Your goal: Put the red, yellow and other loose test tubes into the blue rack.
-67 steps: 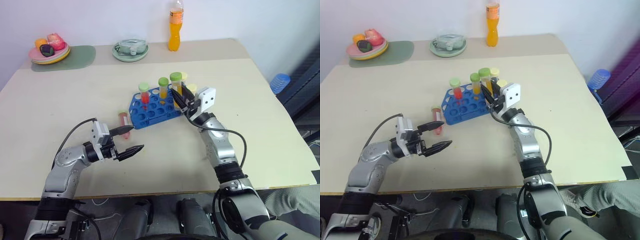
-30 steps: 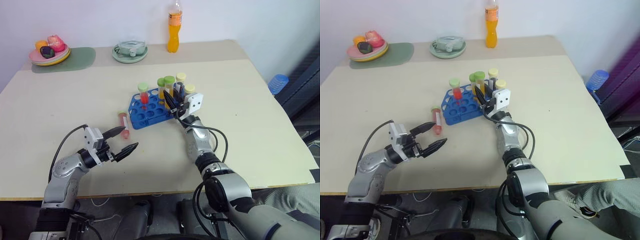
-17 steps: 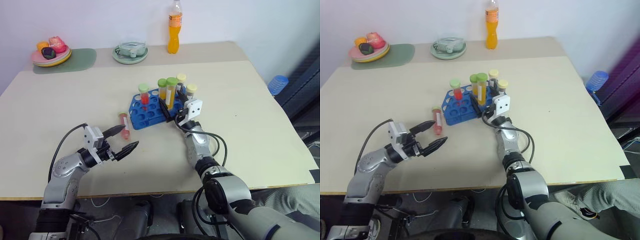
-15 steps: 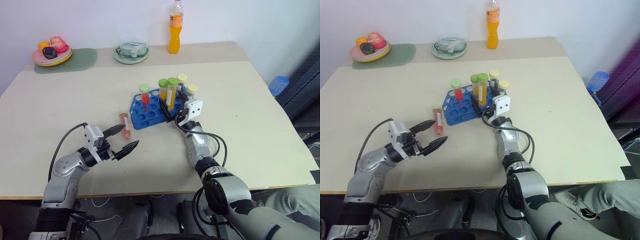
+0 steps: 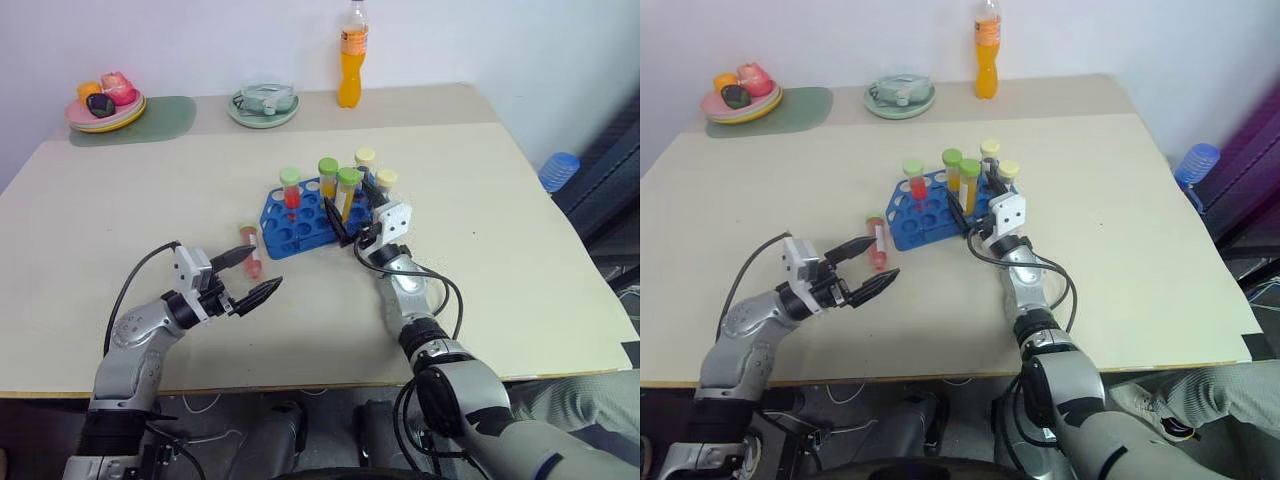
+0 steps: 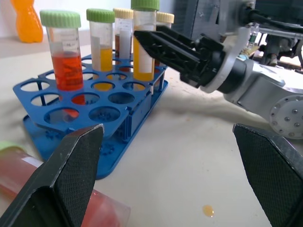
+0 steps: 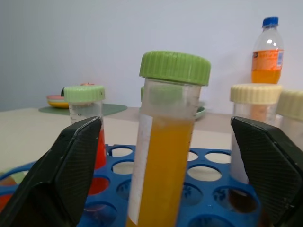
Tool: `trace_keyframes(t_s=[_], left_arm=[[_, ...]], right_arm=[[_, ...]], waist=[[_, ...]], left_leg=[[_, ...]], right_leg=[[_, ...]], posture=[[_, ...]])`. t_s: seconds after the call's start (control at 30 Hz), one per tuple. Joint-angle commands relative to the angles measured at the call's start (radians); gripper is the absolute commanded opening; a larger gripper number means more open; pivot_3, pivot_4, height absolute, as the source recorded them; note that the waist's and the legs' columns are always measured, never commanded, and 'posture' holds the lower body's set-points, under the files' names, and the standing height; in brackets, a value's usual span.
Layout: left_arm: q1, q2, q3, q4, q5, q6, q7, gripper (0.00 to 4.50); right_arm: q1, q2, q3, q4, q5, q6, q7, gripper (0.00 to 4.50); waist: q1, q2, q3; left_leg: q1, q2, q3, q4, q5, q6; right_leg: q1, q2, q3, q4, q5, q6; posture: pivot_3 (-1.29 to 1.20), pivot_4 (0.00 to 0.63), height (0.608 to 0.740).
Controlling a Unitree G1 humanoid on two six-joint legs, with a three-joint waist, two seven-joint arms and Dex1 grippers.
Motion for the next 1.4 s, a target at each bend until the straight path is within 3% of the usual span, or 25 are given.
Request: trace_keyframes(t_s=[0.03, 0.17, 0.4, 0.5, 0.7, 0.77, 0.9, 1.03, 1.23, 1.4], left_arm=[[-0.018, -0.005, 0.003, 0.001, 0.004, -0.026, -0.002, 4.50], [-0.015, -0.012, 0.000, -0.005, 0.004, -0.027, 0.001, 4.50], [-0.021, -0.006, 0.048, -0.066, -0.060, 0.060, 0.056, 4.50], [-0.052, -0.021, 0.093, -0.123, -0.124, 0.196, 0.200, 4.50], [-0.137, 0.007, 0.117, -0.262, -0.067, 0.474, 0.543, 4.50], [-0.214, 0.000, 0.142, -0.304, -0.137, 0.674, 0.673, 4.50], [-0.403, -0.038, 0.171, -0.314, -0.160, 1.167, 0.925, 4.50], [-0.563, -0.196, 0.291, -0.293, -0.123, 1.468, 1.061, 4.50], [-0.650, -0.341, 0.384, -0.216, -0.130, 1.543, 1.294, 4.50], [-0.699, -0.347, 0.407, -0.123, -0.192, 1.543, 1.447, 4.50]], right_arm=[[0.029, -0.019, 0.014, -0.063, -0.017, 0.000, -0.015, 4.48], [0.077, -0.033, 0.047, -0.162, -0.034, 0.036, -0.010, 4.48], [0.348, -0.197, 0.131, -0.675, -0.018, 0.368, 0.094, 4.48], [0.453, -0.306, 0.105, -0.917, 0.022, 0.557, 0.116, 4.48], [0.591, -0.588, 0.005, -1.314, 0.236, 0.927, 0.256, 4.48], [0.610, -0.712, -0.068, -1.404, 0.329, 1.031, 0.329, 4.48], [0.595, -0.827, -0.150, -1.475, 0.422, 1.142, 0.364, 4.48], [0.585, -0.854, -0.170, -1.500, 0.436, 1.183, 0.366, 4.48], [0.608, -0.879, -0.210, -1.553, 0.482, 1.237, 0.385, 4.48], [0.584, -0.913, -0.226, -1.576, 0.538, 1.300, 0.408, 4.48]], waist=[[0.000, 0.000, 0.000], [0.003, 0.000, 0.000], [0.004, 0.000, 0.000], [0.006, 0.000, 0.001], [0.006, -0.001, 0.001], [0.010, -0.002, 0.002], [0.019, -0.010, 0.007], [0.030, -0.013, 0.008], [0.032, -0.014, 0.009], [0.033, -0.014, 0.009]], left_leg=[[0.000, 0.000, 0.000, 0.000, 0.000, 0.000], [0.000, 0.000, 0.000, 0.000, 0.000, 0.000], [-0.002, 0.000, 0.000, 0.000, 0.000, 0.001], [-0.002, 0.000, 0.000, 0.000, -0.001, 0.001], [-0.004, 0.000, 0.001, 0.001, -0.002, 0.002], [-0.004, 0.000, 0.000, 0.001, -0.002, 0.003], [-0.005, 0.000, 0.000, 0.003, -0.002, 0.003], [-0.006, 0.000, 0.000, 0.003, -0.004, 0.005], [-0.013, 0.000, 0.001, 0.006, -0.001, 0.000], [-0.017, 0.000, 0.000, 0.013, -0.002, 0.001]], right_leg=[[0.000, 0.000, 0.000, 0.000, 0.000, 0.000], [0.000, 0.000, 0.000, -0.001, 0.000, 0.000], [0.000, -0.001, 0.000, -0.001, 0.000, 0.000], [0.000, -0.001, 0.000, 0.000, 0.000, 0.000], [0.001, -0.002, 0.000, -0.002, -0.001, 0.002], [0.001, -0.002, 0.000, -0.003, -0.002, 0.002], [0.002, -0.002, -0.002, -0.005, -0.002, 0.003], [0.003, -0.002, -0.002, -0.008, -0.002, 0.004], [-0.001, -0.002, -0.003, -0.011, 0.000, 0.007], [-0.001, -0.002, -0.004, -0.011, 0.002, 0.009]], posture=[[0.00, 0.150, 0.740], [0.00, 0.150, 0.740], [0.00, 0.150, 0.740], [0.00, 0.150, 0.740], [0.00, 0.150, 0.740], [0.00, 0.150, 0.740], [0.00, 0.150, 0.740], [0.00, 0.150, 0.740], [0.00, 0.150, 0.740], [0.00, 0.150, 0.740]])
